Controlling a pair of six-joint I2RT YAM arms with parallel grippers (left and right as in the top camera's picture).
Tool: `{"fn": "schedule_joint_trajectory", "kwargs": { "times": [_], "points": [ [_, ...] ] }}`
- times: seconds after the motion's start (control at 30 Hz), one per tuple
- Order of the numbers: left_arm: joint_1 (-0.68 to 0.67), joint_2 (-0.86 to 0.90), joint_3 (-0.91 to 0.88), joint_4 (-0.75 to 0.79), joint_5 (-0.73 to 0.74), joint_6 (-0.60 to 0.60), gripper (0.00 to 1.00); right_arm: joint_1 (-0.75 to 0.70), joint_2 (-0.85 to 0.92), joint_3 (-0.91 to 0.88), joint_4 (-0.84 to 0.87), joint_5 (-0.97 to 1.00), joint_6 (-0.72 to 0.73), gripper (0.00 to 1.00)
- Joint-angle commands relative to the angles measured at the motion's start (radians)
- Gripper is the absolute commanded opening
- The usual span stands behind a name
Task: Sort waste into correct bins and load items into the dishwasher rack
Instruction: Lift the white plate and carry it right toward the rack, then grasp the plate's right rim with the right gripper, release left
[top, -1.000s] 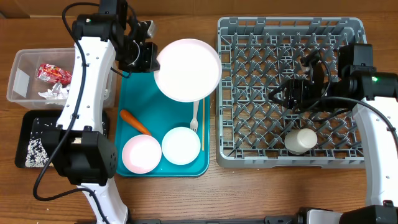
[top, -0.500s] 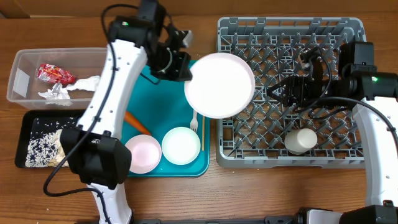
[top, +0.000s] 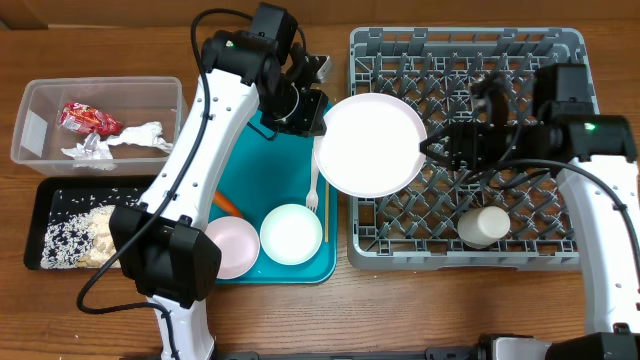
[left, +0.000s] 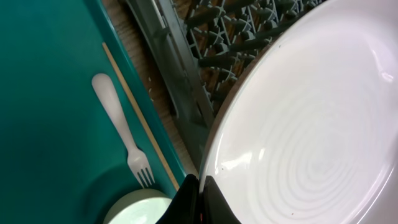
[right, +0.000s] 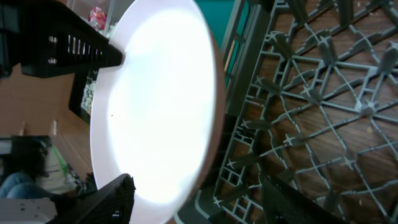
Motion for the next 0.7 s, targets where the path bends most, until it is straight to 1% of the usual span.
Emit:
{"fn": "schedule_joint_trajectory", "kwargs": {
  "times": [0.0,0.17,0.23,0.27,0.4,0.57,0.67],
  "points": [
    [-0.016,0.012,0.024,0.004,0.009,-0.017,0.04,0.046,0.005,0.008,0.014,0.086,-0.007,0.69],
    [-0.024,0.012,0.024,0.003,0.009,-0.017,0.04,0.086,0.007,0.008,0.055,0.201,0.029,0.68],
    [-0.025,0.012,0.024,0.003,0.009,-0.017,0.04,0.087,0.007,0.008,0.062,0.210,0.031,0.68],
    [-0.026,0.012,0.024,0.002,0.009,-0.017,0.04,0.087,0.007,0.008,0.063,0.211,0.031,0.67],
    [-0.027,0.012,0.024,0.003,0.023,-0.017,0.04,0.087,0.008,0.008,0.064,0.211,0.031,0.58],
    [-0.027,0.012,0.024,0.011,0.047,-0.017,0.04,0.087,0.019,0.008,0.069,0.211,0.031,0.56],
    [-0.027,0.012,0.024,0.011,0.047,-0.017,0.04,0.087,0.027,0.008,0.077,0.207,0.031,0.45]
  ]
}}
